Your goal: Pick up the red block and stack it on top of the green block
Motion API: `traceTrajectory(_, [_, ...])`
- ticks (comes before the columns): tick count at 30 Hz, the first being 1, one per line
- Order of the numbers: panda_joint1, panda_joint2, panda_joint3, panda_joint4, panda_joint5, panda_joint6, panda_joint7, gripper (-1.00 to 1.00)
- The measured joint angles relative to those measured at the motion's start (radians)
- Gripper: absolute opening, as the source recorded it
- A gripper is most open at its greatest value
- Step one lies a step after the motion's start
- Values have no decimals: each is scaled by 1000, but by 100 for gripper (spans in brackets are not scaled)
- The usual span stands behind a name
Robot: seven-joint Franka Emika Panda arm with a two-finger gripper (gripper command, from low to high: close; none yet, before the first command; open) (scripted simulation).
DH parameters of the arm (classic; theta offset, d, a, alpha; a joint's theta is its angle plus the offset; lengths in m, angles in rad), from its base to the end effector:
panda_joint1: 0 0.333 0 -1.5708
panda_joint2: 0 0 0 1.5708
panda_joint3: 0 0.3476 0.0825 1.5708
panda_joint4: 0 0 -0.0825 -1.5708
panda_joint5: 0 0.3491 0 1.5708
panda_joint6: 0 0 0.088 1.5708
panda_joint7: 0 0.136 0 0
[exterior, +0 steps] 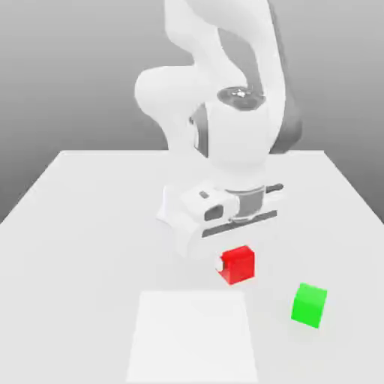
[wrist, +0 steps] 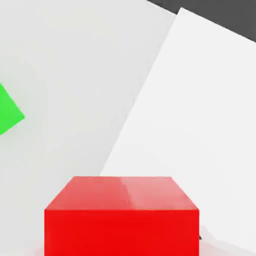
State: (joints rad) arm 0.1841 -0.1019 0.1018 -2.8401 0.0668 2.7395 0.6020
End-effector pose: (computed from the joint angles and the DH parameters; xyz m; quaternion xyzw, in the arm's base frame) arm 0.3344 0.0954 0.2624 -0.9822 0.1879 0.0029 0.0074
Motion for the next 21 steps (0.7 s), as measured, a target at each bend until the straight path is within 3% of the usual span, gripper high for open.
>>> traceTrajectory(11, [130,47,135,132,-33,-84,443,-100])
traceTrajectory(17, [156,233,98,154,-150,75,570,-100])
traceTrajectory(18, [162,256,88,155,-165,97,582,100])
traceTrajectory(21, [162,256,88,155,-165,97,582,100])
